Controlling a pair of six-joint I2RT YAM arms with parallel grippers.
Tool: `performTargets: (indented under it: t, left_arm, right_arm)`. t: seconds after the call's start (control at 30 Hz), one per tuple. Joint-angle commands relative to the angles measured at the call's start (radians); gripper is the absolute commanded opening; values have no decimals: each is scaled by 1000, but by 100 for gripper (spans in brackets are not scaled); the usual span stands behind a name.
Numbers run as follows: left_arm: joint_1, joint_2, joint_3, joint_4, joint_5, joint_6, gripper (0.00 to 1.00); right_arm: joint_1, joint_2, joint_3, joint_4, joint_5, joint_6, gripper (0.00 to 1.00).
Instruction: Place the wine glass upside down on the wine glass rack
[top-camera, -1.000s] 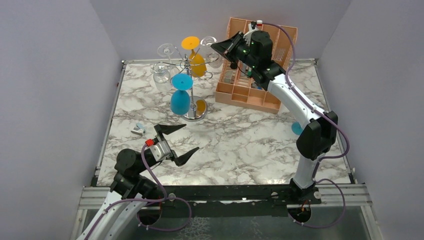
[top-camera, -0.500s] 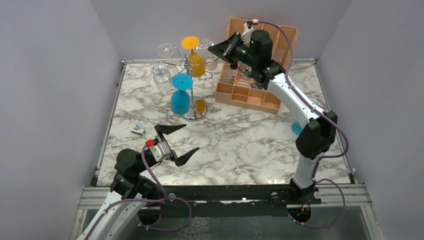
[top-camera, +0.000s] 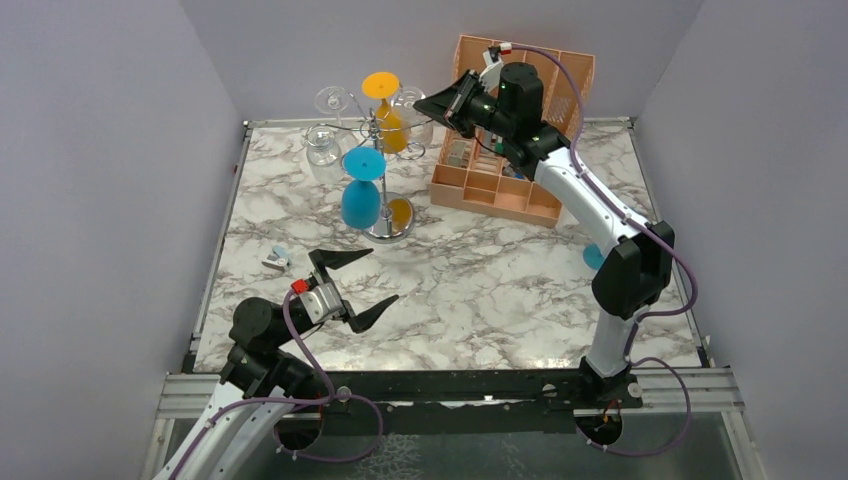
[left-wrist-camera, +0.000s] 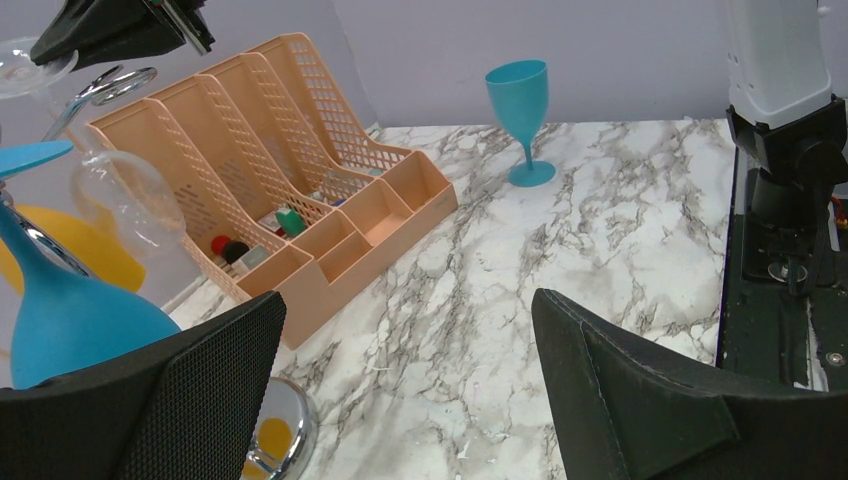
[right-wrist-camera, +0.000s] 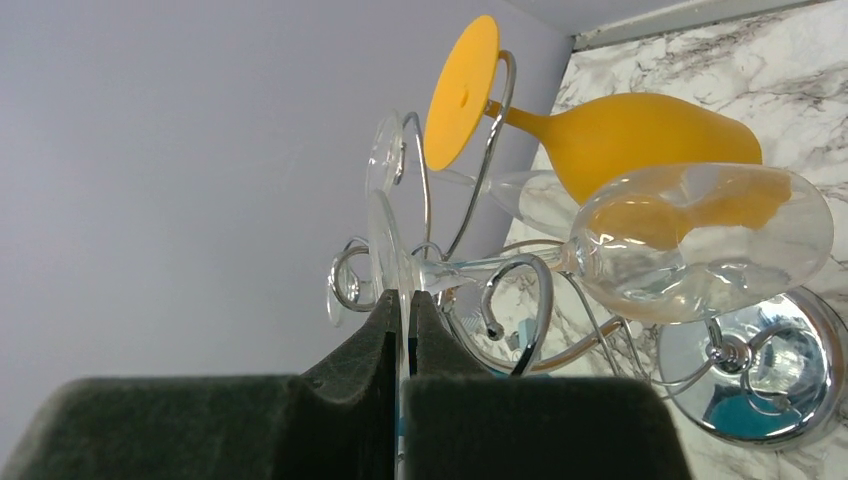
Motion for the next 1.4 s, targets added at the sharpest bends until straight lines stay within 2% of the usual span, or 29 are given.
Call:
performTargets:
  t: [0.0,0.8,1.37]
  left_arm:
    - [-5,2,-8,-1,23,9,99]
    - [-5,3,-11,-8,25,21,99]
    - [-5,-6,-12,-5,45,34,99]
  right_arm:
    - [-3,-62,-24,31,-34,-17,1]
    - [-3,-148,-123,49,33,-42,1]
    - [-11,-225,-214,119,157,-18,1]
